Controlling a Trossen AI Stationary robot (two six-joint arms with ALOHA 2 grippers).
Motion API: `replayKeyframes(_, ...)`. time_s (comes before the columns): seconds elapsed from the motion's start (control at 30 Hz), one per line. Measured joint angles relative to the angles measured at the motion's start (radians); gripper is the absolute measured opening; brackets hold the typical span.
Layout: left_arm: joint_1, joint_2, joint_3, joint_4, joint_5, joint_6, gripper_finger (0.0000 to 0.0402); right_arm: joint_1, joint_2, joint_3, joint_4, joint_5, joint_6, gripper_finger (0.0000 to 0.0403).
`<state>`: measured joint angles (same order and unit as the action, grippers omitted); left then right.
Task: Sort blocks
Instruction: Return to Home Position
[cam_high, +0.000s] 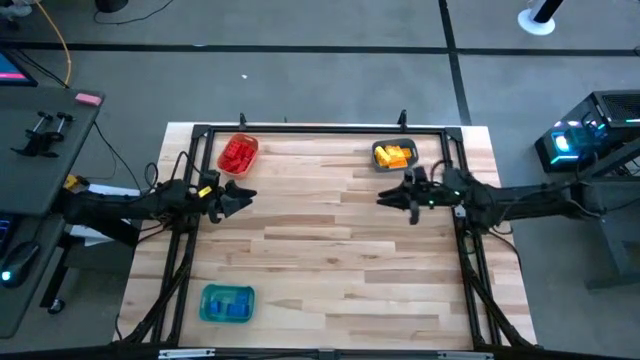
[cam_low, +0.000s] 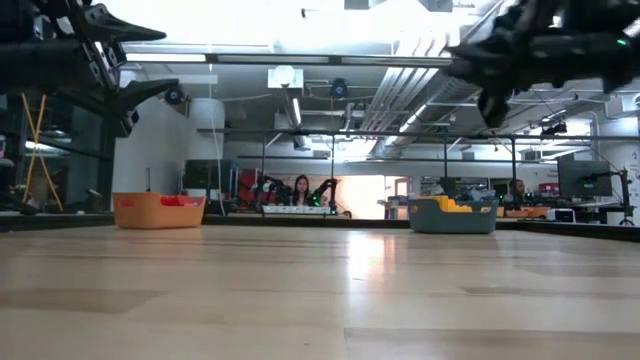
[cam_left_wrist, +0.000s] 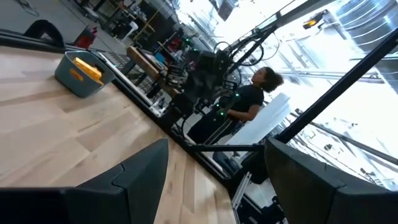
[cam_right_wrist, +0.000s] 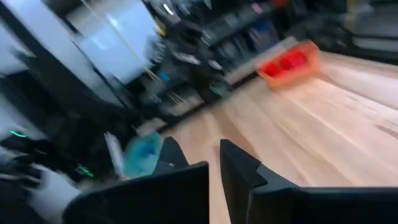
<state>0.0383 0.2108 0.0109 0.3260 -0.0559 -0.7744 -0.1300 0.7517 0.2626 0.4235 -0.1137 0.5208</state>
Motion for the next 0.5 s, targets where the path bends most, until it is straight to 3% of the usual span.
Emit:
replayKeyframes(0.17,0.000,0.000,0.000,0.000,0.000,0.000,0.0252,0.057,-0.121,-0.132,0.192,0.059,-0.008,0.0004)
replayKeyframes(0.33,0.000,0.000,0.000,0.000,0.000,0.000,0.0252,0.073,-0.166,-0.195,0.186,0.157,-0.169,0.0007)
replayKeyframes(0.5,0.000,0.000,0.000,0.000,0.000,0.000,0.0252,0.073,-0.163,-0.213,0.092,0.167,-0.197,0.0011)
